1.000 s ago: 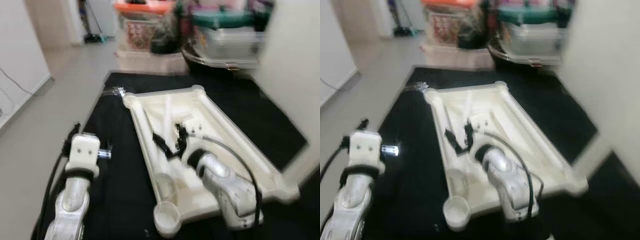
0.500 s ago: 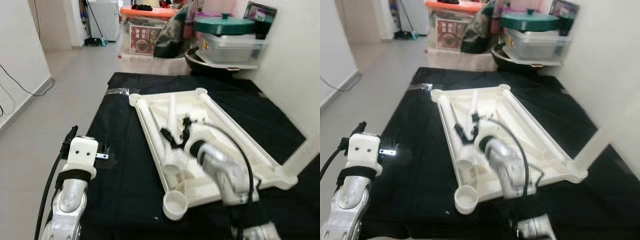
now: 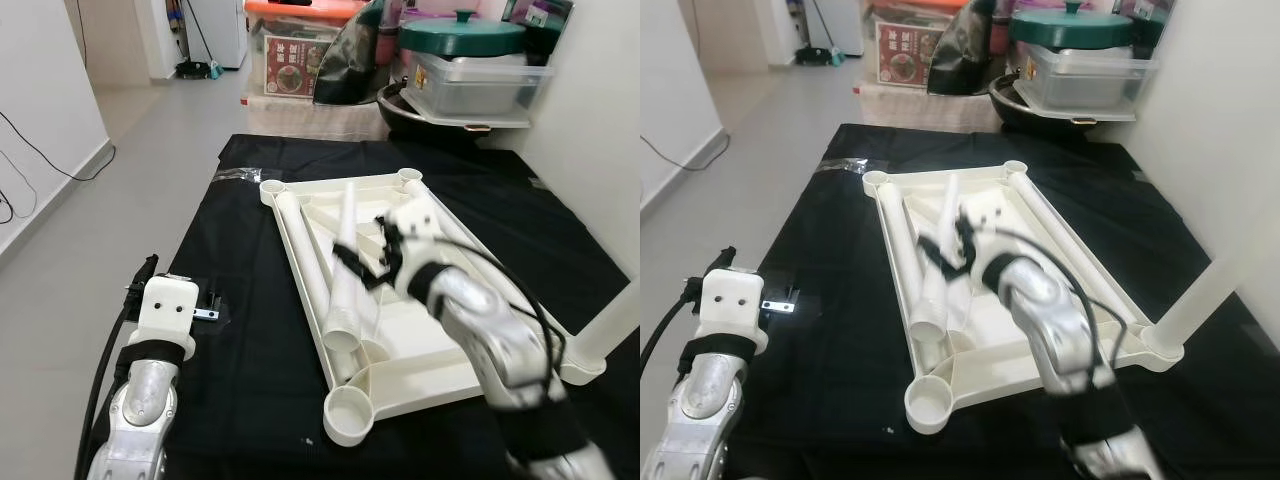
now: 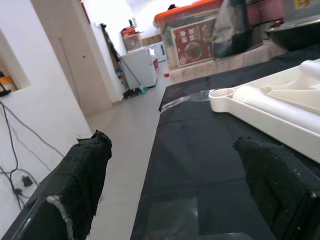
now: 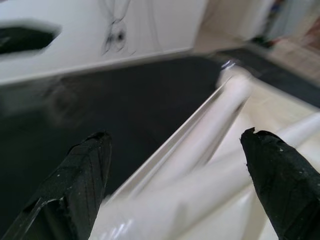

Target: Building children table

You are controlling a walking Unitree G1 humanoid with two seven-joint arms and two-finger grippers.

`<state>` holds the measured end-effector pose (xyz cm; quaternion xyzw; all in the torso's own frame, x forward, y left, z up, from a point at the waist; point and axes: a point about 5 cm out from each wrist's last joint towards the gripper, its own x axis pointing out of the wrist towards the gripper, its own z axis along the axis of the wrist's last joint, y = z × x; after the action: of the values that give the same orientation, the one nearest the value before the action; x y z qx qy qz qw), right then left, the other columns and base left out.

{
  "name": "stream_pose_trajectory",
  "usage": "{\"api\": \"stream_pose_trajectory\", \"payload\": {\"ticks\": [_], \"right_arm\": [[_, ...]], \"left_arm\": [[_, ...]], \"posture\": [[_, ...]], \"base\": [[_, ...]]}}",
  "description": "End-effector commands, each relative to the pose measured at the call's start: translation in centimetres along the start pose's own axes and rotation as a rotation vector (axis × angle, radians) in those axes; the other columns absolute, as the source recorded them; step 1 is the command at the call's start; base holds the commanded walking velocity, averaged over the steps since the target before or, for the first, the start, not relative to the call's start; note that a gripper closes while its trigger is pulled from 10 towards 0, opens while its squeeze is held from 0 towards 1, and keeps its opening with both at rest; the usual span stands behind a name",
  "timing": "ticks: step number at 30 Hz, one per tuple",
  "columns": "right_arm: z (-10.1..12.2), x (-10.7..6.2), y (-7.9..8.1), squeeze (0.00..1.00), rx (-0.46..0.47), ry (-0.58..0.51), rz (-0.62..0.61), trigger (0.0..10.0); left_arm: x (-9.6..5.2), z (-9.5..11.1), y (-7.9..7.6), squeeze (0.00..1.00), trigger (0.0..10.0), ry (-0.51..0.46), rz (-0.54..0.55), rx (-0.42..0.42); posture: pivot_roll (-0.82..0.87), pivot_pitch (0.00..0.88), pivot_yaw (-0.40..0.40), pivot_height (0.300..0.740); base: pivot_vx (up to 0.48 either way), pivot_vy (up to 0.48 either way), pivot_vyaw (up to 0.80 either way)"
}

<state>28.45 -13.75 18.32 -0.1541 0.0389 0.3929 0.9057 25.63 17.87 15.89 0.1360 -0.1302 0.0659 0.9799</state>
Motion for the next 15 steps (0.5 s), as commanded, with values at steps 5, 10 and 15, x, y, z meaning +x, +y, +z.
{"api": "stream_pose_trajectory", "payload": {"ticks": [5, 10, 15], "right_arm": [[0.5, -0.9, 0.7, 0.00, -0.010, 0.002, 0.132, 10.0], [0.0, 0.4, 1.7, 0.00, -0.057, 0.032, 0.155, 10.0], [-0.2, 0.2, 2.7, 0.00, -0.065, 0.033, 0.213, 10.0]], "left_arm": [[-0.2, -0.4, -0.4, 0.00, 10.0, 0.024, -0.013, -0.008], [-0.2, -0.4, -0.4, 0.00, 10.0, 0.023, -0.007, -0.009], [-0.2, -0.4, -0.3, 0.00, 10.0, 0.024, -0.002, -0.008]], "posture": [[0.09, 0.000, -0.060, 0.740], [0.11, 0.000, -0.072, 0.740], [0.11, 0.000, -0.074, 0.740]], "base": [[0.000, 0.000, 0.00], [0.000, 0.000, 0.00], [0.000, 0.000, 0.00]]}}
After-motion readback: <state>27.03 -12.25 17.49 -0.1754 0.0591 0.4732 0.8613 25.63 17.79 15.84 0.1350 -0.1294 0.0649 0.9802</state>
